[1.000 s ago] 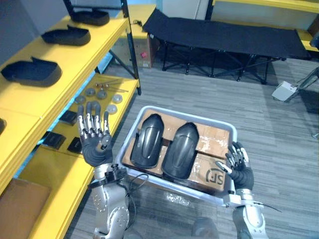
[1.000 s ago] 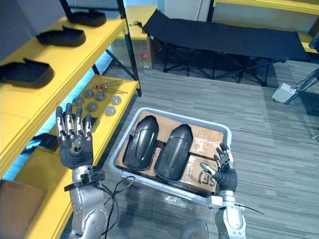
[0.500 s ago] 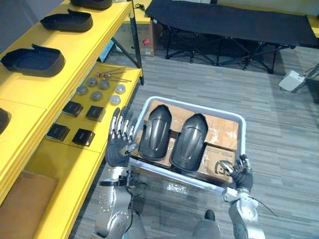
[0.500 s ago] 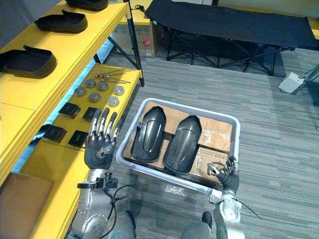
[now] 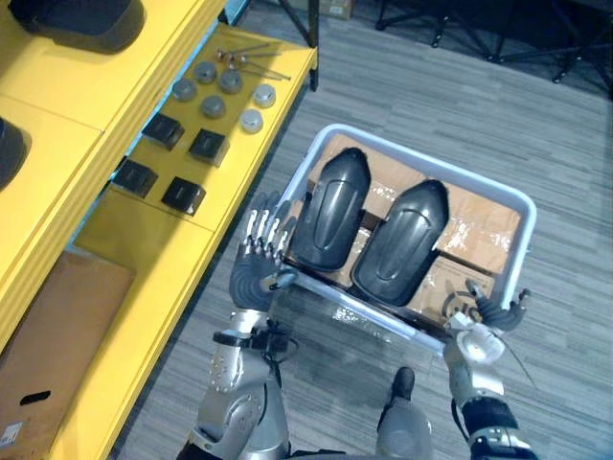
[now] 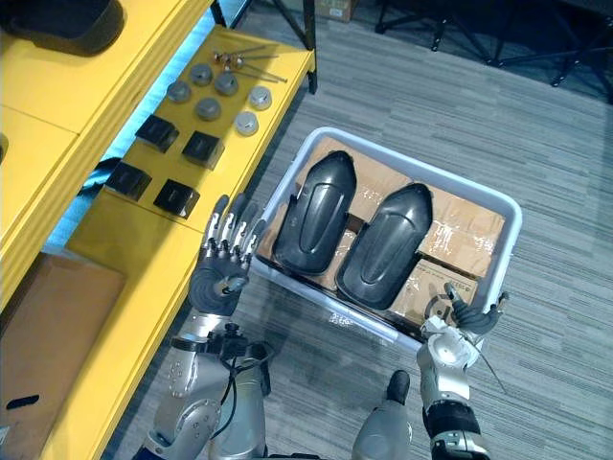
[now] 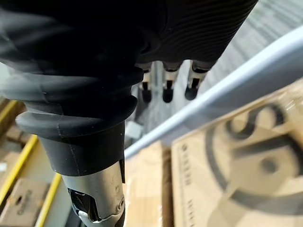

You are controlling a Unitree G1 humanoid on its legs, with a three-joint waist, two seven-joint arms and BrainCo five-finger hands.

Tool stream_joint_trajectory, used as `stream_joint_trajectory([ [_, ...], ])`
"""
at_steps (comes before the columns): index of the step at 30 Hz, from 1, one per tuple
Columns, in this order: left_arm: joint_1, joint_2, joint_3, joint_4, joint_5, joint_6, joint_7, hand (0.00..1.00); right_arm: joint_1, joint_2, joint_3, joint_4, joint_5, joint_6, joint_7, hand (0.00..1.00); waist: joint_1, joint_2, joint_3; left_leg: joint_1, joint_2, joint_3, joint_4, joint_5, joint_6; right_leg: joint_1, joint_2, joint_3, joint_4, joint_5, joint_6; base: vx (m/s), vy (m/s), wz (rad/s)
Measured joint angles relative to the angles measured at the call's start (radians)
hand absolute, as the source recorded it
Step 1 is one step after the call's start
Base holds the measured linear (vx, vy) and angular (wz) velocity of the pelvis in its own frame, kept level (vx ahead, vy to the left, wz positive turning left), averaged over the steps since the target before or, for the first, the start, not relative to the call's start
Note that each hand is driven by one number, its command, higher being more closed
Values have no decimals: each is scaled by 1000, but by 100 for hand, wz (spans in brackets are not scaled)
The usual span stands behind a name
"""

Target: Walk over and take plastic housings, then place them on the shelf

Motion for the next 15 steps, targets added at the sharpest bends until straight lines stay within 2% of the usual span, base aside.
stream_joint_trajectory([
  [3,-22,-2,-1,23,0,17,1,0,-76,-46,-6,43,-1,6,1,0,17,9,17,-22,-1,-9,13,0,1,-18,0,-1,12,0,0,-54,23,4],
  [7,-38,-1,0,41,-2,19,4,0,-166,-98,-5,42,-11,3,4,0,21,18,43,-50,-4,-31,27,-1,2,-30,-2,-18,28,-6,5,-65,10,11],
  [15,-39,-18,2,42,-7,22,7,0,-179,-104,18,-78,-108,6,1,0,22,20,44,-55,-19,-33,27,3,6,-42,-17,-22,43,-9,6,-5,3,2],
])
